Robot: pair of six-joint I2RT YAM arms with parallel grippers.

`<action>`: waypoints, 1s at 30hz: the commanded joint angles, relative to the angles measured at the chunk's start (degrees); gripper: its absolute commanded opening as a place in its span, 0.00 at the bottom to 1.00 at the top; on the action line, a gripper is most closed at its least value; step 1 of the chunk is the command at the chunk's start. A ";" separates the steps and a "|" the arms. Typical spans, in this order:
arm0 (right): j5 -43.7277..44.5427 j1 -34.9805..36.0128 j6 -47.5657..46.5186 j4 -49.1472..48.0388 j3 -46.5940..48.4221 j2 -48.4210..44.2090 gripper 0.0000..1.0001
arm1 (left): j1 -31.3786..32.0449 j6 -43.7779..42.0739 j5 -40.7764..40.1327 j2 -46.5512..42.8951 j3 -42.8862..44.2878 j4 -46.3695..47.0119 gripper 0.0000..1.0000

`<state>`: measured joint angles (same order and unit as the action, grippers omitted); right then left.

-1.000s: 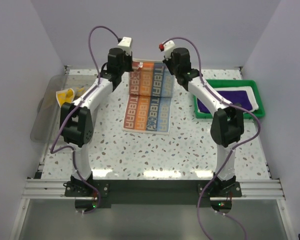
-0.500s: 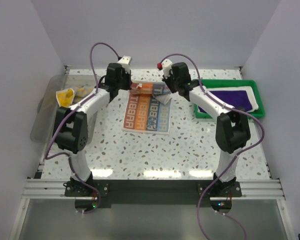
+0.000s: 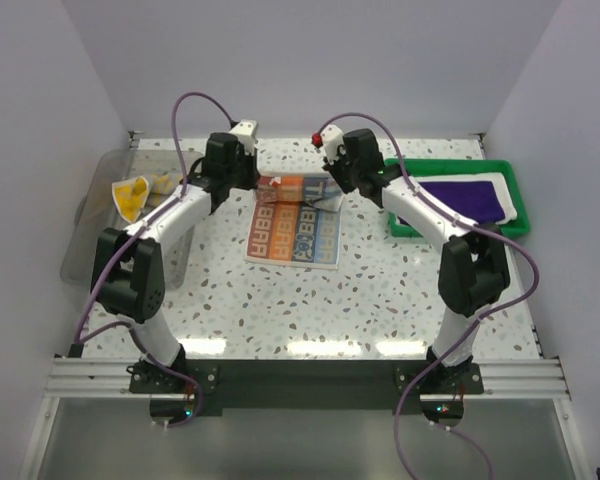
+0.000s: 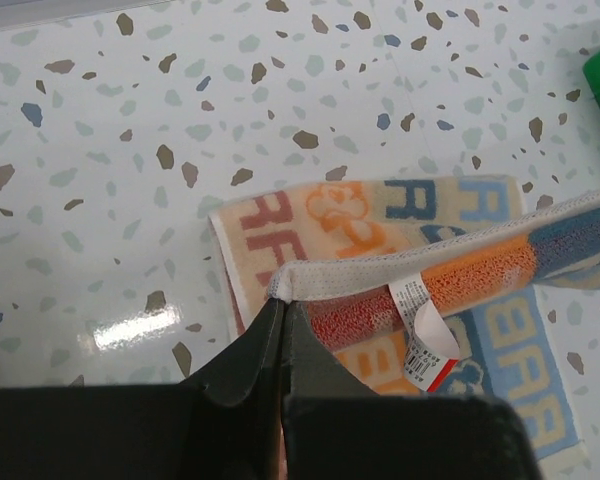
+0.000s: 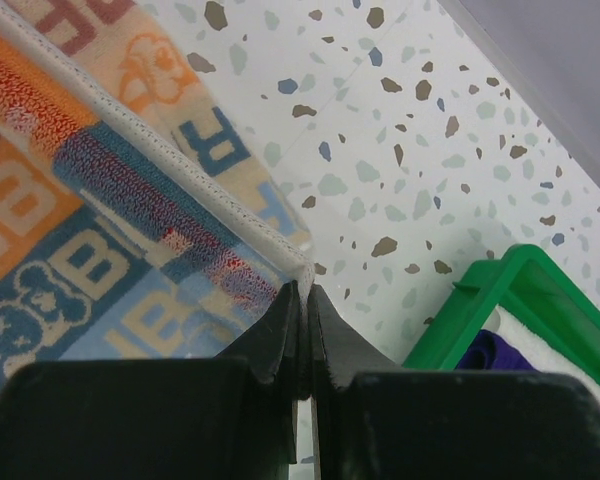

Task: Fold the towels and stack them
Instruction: Fold the towel

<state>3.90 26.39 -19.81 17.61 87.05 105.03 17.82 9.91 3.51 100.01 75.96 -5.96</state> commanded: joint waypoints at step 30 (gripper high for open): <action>-0.73 0.59 -5.77 14.38 -4.35 2.63 0.02 | -2.27 0.72 -6.85 -3.42 -8.38 -11.09 0.00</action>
<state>-2.61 28.93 -25.71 24.10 81.97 106.39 17.85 11.49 3.07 96.31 68.31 -13.26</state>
